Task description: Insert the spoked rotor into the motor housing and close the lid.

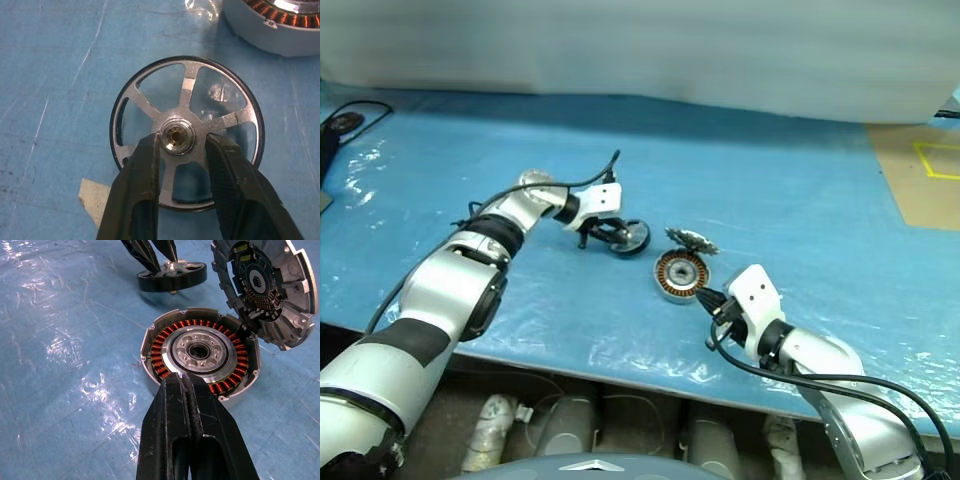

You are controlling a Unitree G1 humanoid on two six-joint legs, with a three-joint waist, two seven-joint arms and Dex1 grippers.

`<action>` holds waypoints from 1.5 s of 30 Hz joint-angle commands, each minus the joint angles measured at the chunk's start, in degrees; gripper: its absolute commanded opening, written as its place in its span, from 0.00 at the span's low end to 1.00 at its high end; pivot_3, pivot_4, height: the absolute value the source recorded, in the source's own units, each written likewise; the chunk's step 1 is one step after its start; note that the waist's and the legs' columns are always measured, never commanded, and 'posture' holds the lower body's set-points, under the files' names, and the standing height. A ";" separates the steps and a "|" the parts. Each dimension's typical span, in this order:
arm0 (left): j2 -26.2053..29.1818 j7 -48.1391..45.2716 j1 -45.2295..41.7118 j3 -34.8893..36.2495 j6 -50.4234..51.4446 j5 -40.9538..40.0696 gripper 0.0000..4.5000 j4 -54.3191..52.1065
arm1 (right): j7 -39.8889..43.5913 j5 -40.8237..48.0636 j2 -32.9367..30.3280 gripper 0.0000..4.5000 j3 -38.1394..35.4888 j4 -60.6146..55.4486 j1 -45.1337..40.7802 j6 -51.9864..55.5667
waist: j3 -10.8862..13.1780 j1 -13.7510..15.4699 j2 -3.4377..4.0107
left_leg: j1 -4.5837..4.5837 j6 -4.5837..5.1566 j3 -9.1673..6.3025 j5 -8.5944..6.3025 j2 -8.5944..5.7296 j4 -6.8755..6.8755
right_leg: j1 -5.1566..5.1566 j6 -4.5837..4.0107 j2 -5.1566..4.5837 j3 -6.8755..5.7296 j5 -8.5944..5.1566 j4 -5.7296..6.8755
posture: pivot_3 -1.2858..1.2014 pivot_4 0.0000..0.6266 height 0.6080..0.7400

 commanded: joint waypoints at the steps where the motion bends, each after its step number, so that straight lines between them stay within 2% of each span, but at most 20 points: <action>1: 0.19 0.02 1.56 0.10 -0.50 -0.09 0.22 0.20 | 0.07 -0.09 -0.02 0.00 -0.37 -0.49 -0.34 -0.90 | 0.00 0.01 0.00 | 0.07 0.00 0.00 0.00 0.00 0.00 | 0.07 0.12 0.00 0.00 -0.07 -0.01 | 0.52 0.24 1.00; 9: 2.18 -3.87 2.70 2.70 -0.23 -3.18 0.22 -0.60 | 0.58 -0.06 0.04 0.00 -0.88 1.33 -2.17 -1.74 | 0.00 -0.07 0.00 | 0.21 0.00 0.00 0.00 0.02 -0.03 | 0.19 0.18 0.00 0.01 -0.11 -0.02 | 0.52 0.24 1.00; 18: 3.52 -11.20 5.00 11.27 3.28 -13.25 0.22 -2.78 | 1.33 -0.88 0.43 0.00 0.31 4.47 -4.86 -3.27 | 0.00 -0.09 0.01 | 0.13 0.00 0.02 0.00 0.01 -0.17 | 0.07 -0.11 0.01 0.01 0.03 -0.06 | 0.52 0.24 1.00; 24: 6.74 -15.69 8.52 14.89 5.52 -18.32 0.22 -7.27 | 2.69 0.49 -0.27 0.00 -1.83 6.00 -6.13 -3.39 | 0.00 -0.20 0.02 | 0.12 0.00 0.04 0.00 0.04 -0.19 | 0.01 -0.12 0.01 0.01 0.03 -0.06 | 0.52 0.24 1.00; 28: 8.88 -21.37 13.41 15.02 10.20 -21.83 0.22 -15.33 | 4.37 2.87 -1.15 0.00 -5.40 6.56 -6.00 -2.65 | 0.01 -0.17 0.02 | 0.11 0.00 0.07 0.00 0.05 -0.23 | -0.02 -0.14 0.01 0.03 0.02 -0.07 | 0.52 0.24 1.00; 30: 8.57 -22.46 18.11 14.62 14.89 -24.29 0.22 -23.78 | 4.65 3.76 -1.62 0.00 -7.20 6.95 -6.43 -2.17 | 0.01 -0.19 0.03 | 0.12 0.00 0.08 0.00 0.05 -0.26 | -0.02 -0.16 0.01 0.04 0.01 -0.07 | 0.52 0.24 1.00; 33: 7.28 -21.16 24.44 13.93 20.64 -27.68 0.22 -36.79 | 4.69 4.00 -1.90 0.00 -8.10 7.64 -6.97 -2.00 | 0.02 -0.10 0.04 | 0.11 0.01 0.11 0.00 0.08 -0.27 | -0.03 -0.20 0.00 0.05 0.00 -0.05 | 0.52 0.24 1.00; 37: 4.30 -16.81 28.26 12.36 28.48 -30.79 0.22 -49.42 | 4.72 3.73 -1.90 0.00 -6.54 6.95 -7.11 -1.50 | 0.03 -0.09 0.05 | 0.08 0.01 0.12 -0.01 0.12 -0.23 | -0.05 -0.21 0.01 0.04 -0.01 -0.03 | 0.52 0.24 1.00; 40: 2.93 -14.89 29.06 10.59 29.58 -31.25 0.22 -52.75 | 4.60 3.41 -1.99 0.00 -6.01 6.88 -7.17 -1.44 | 0.01 -0.29 0.10 | 0.12 0.01 0.15 -0.01 0.13 -0.21 | -0.05 -0.21 0.01 0.04 -0.01 -0.03 | 0.52 0.24 1.00; 45: 1.10 -14.67 27.14 7.47 27.91 -31.06 0.22 -50.54 | 4.44 3.15 -2.30 0.00 -6.05 7.02 -7.49 -1.21 | -0.01 -1.07 0.17 | 0.09 0.01 0.19 0.00 0.13 -0.23 | -0.10 -0.18 0.05 0.05 -0.02 -0.05 | 0.52 0.24 1.00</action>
